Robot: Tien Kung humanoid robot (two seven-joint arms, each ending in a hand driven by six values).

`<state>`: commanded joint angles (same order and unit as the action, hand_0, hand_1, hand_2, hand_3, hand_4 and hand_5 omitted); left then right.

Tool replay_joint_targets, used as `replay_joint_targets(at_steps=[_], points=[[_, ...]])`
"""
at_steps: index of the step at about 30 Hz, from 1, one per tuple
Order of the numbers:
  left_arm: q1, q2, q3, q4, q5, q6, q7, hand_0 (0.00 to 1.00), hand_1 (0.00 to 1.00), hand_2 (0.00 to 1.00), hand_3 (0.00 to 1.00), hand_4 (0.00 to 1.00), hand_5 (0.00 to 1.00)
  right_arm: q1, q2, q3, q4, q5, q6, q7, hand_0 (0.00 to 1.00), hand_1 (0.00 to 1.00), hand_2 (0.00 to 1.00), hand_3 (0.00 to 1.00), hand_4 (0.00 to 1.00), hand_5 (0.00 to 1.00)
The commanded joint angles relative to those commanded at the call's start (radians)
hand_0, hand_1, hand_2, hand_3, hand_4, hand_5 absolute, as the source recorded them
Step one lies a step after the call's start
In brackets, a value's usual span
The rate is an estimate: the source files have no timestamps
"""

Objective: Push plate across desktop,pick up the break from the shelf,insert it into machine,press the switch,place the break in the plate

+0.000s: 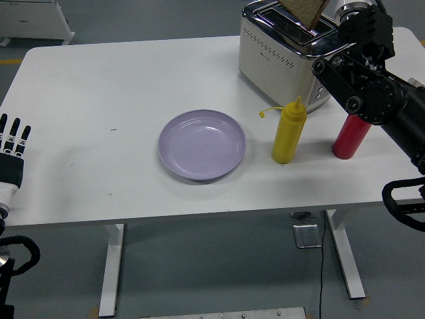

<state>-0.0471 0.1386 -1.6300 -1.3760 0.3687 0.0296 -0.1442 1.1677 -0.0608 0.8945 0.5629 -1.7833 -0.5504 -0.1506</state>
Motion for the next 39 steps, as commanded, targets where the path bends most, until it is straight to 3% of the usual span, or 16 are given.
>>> replay_joint_targets(at_steps=[15, 17, 18, 23, 24, 29, 30, 35, 36, 39], points=[[-0.001, 0.000, 0.007, 0.001, -0.001, 0.003, -0.004, 0.870, 0.873, 0.931, 0.852, 0.590, 0.998, -0.010, 0.007, -0.008, -0.026, 0.002, 0.013, 0.001, 0.333, 0.341, 0.399, 0.492, 0.122, 0.002], [-0.001, 0.000, 0.008, 0.001, -0.001, 0.003, -0.004, 0.870, 0.873, 0.931, 0.852, 0.590, 0.998, -0.013, 0.006, -0.011, -0.027, 0.001, 0.022, -0.003, 0.333, 0.341, 0.399, 0.492, 0.122, 0.002], [-0.002, 0.000, 0.008, 0.001, -0.001, 0.003, -0.004, 0.869, 0.872, 0.933, 0.852, 0.588, 0.998, -0.013, 0.007, -0.012, -0.027, 0.000, 0.025, -0.005, 0.392, 0.405, 0.456, 0.505, 0.132, 0.002], [-0.001, 0.000, 0.009, 0.002, -0.001, 0.003, -0.005, 0.869, 0.872, 0.933, 0.852, 0.588, 0.998, -0.017, 0.006, -0.013, -0.032, 0.000, 0.057, -0.013, 0.392, 0.405, 0.456, 0.505, 0.132, 0.002], [-0.001, 0.000, 0.009, 0.002, -0.001, 0.003, -0.005, 0.869, 0.872, 0.932, 0.853, 0.588, 0.998, -0.017, 0.006, -0.013, -0.032, 0.000, 0.060, -0.013, 0.483, 0.523, 0.560, 0.556, 0.337, 0.107], [0.000, 0.000, 0.011, 0.003, -0.001, 0.003, -0.005, 0.869, 0.872, 0.932, 0.853, 0.588, 0.998, -0.019, 0.005, -0.011, -0.037, -0.012, 0.116, -0.015, 0.483, 0.523, 0.560, 0.556, 0.337, 0.107], [0.000, 0.000, 0.011, 0.003, -0.001, 0.003, -0.005, 0.869, 0.871, 0.932, 0.854, 0.588, 0.998, -0.020, 0.004, -0.011, -0.038, -0.012, 0.119, -0.008, 0.827, 0.829, 0.928, 0.936, 0.672, 0.284], [-0.001, 0.000, 0.010, 0.003, -0.001, 0.003, -0.006, 0.869, 0.871, 0.932, 0.854, 0.588, 0.998, -0.020, 0.000, -0.005, -0.040, -0.012, 0.134, 0.032, 0.827, 0.829, 0.928, 0.936, 0.672, 0.284], [-0.001, 0.000, 0.009, 0.003, -0.001, 0.003, -0.006, 0.866, 0.870, 0.932, 0.854, 0.587, 0.998, -0.020, 0.000, -0.004, -0.041, -0.012, 0.136, 0.040, 0.912, 0.890, 0.998, 0.998, 0.760, 0.343], [-0.002, 0.000, 0.009, 0.003, -0.001, 0.003, -0.006, 0.866, 0.870, 0.932, 0.854, 0.587, 0.998, -0.019, -0.002, 0.001, -0.041, -0.012, 0.140, 0.055, 0.912, 0.890, 0.998, 0.998, 0.760, 0.343]])
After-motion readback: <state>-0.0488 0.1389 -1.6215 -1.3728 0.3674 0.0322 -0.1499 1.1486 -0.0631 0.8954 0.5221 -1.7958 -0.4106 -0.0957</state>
